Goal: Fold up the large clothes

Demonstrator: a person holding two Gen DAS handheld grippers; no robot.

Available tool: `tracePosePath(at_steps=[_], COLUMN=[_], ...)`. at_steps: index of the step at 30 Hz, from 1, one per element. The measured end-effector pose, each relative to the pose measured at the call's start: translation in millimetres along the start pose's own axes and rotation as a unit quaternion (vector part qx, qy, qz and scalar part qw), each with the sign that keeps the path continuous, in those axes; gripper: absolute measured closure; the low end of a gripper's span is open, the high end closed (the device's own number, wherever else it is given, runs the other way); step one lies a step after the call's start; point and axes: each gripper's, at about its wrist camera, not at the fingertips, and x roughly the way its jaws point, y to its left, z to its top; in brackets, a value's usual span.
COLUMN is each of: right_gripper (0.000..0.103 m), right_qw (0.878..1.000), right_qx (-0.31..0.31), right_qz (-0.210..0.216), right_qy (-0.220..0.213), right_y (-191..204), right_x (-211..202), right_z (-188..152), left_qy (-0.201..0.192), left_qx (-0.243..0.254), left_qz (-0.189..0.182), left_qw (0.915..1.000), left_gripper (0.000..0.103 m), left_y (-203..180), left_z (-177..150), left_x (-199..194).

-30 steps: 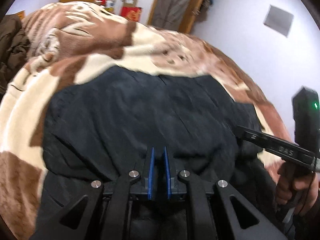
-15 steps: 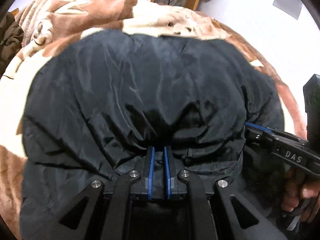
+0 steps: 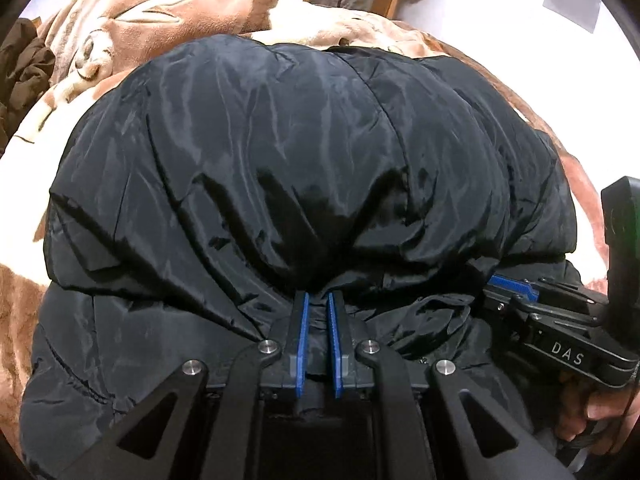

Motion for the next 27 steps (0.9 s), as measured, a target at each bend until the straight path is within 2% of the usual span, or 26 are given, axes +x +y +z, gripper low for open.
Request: tracePosePath(at_steps=[6, 9, 12, 16, 23, 25, 27], right_gripper=[0.085, 0.085, 0.082, 0.065, 0.064, 0.064, 0.064], right_qw=[1.0, 1.0, 1.0, 0.999, 0.997, 0.996, 0.996], right_qx=[-0.001, 0.003, 0.008, -0.003, -0.011, -0.008, -0.005], right_qz=[0.0, 0.003, -0.006, -0.004, -0.027, -0.032, -0.039], right_qy=[-0.006, -0.004, -0.01, -0.041, -0.075, -0.079, -0.077], right_y=[0, -2, 2, 14, 22, 23, 22], right_x=[4, -3, -32, -79, -154, -168, -180], right_z=[-1, 1, -2, -18, -73, -89, -107], left_qy=[-0.003, -0.002, 0.0, -0.027, -0.057, -0.062, -0.067], left_qx=[-0.01, -0.017, -0.014, 0.003, 0.001, -0.004, -0.007], left_qz=[-0.004, -0.006, -0.001, 0.006, 0.023, 0.028, 0.03], left_qw=[0.9999, 0.9998, 0.9999, 0.9996, 0.9981, 0.9977, 0.9973], left_gripper=[0.092, 0.092, 0.092, 0.092, 0.092, 0.088, 0.072], left_y=[1, 4, 2, -7, -12, -15, -13], left_z=[-4, 5, 6, -1, -44, -55, -70], left_x=[5, 7, -13, -56, -123, -140, -154])
